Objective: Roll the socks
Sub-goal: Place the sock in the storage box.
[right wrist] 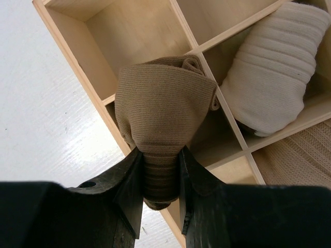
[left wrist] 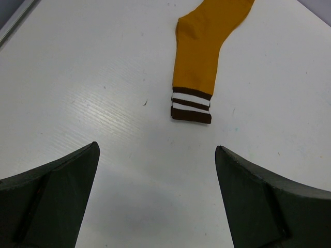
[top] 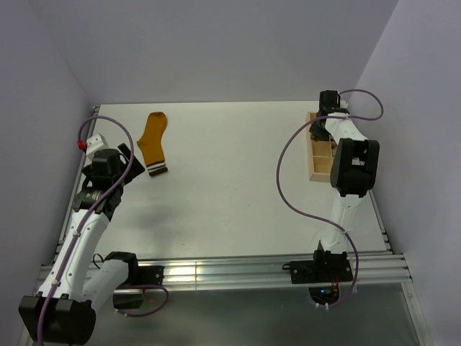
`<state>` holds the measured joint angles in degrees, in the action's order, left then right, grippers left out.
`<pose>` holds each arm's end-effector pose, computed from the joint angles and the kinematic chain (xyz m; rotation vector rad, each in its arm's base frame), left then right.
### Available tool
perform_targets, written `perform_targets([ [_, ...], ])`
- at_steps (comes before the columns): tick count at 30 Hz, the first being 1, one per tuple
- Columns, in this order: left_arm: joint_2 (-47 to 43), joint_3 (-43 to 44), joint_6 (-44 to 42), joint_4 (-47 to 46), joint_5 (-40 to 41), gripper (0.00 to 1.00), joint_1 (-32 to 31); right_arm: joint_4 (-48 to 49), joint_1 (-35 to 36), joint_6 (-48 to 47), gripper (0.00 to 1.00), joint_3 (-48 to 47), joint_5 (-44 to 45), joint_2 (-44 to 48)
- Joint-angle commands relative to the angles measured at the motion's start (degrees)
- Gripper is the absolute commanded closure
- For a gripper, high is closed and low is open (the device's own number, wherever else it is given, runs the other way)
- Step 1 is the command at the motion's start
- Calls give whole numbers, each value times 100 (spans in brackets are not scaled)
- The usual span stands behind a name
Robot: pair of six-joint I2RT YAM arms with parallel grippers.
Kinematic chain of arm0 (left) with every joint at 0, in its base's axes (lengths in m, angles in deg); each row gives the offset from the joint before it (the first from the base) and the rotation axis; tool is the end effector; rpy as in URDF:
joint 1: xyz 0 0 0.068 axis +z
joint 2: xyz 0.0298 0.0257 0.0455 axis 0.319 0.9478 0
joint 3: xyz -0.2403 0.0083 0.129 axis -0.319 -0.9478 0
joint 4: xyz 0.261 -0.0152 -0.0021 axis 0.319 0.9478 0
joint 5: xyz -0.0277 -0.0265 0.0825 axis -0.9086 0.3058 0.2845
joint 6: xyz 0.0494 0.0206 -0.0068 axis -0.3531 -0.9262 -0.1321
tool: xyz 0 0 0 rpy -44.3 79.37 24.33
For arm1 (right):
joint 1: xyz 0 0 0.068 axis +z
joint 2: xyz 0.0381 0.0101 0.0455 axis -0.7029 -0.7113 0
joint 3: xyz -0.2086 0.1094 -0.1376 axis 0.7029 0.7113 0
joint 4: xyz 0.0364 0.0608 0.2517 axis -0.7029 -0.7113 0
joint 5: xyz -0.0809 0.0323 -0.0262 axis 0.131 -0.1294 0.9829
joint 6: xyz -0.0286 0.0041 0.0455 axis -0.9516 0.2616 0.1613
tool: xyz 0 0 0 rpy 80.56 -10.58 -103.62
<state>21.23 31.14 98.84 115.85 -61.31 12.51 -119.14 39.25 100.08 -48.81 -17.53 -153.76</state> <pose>0.1916 -0.0078 0.3009 -0.6893 1.9803 -0.0229 0.4690 -0.0513 0.1990 0.7522 2.3857 -0.1023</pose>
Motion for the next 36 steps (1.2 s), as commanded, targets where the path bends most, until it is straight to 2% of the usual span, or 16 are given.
perform_targets([
  [1, -38, -10, -109, -134, -74, 1, -24, -1270, 84, 188, 99, 290, -737, -694],
  [8, -47, -10, -109, -134, -109, 1, -33, -1482, 66, 136, 97, 167, -615, -694],
  [10, -47, -1, -109, -125, -100, 0, -33, -1265, 66, 118, 93, 280, -685, -598],
  [11, -47, -10, -100, -133, -100, 1, -33, -1167, 66, 127, 82, 455, -685, -511],
  [14, -47, -10, -100, -133, -100, 1, -42, -955, 66, 136, 66, 580, -668, -290],
  [18, -47, -10, -100, -125, -91, 1, -42, -894, 66, 136, 55, 563, -553, -114],
  [36, -12, -10, -91, -125, -109, 1, -42, -780, 66, 83, 51, 475, -264, 703],
])
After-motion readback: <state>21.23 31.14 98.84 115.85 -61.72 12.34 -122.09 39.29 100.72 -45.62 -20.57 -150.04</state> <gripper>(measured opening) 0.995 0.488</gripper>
